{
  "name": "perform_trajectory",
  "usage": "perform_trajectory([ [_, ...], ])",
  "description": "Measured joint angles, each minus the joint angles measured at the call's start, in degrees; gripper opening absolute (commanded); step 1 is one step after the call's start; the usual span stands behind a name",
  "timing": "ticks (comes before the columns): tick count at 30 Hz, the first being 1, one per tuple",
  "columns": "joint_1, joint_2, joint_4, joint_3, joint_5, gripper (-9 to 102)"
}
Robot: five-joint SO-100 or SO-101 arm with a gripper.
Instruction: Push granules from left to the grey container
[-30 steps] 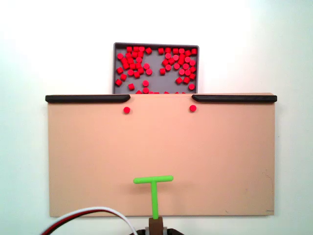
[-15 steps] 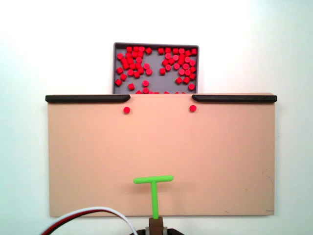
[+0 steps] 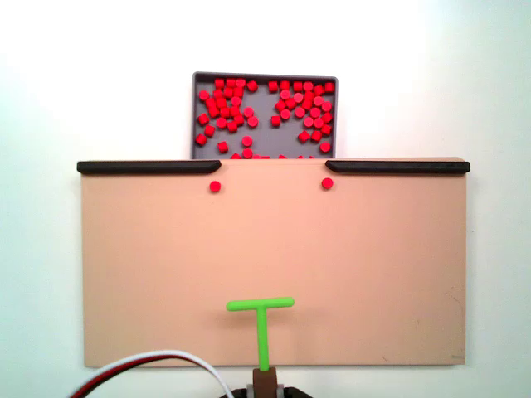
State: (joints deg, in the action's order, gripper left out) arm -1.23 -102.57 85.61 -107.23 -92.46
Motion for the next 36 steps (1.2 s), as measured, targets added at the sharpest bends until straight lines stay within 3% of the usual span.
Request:
perform_trajectory([
  [26, -0.5, 0.0, 0.0, 0.0, -0.1, 0],
  [31, 3.7, 0.0, 0.0, 0.0, 5.0, 0],
  [36, 9.4, 0.0, 0.0, 0.0, 18.3, 0],
])
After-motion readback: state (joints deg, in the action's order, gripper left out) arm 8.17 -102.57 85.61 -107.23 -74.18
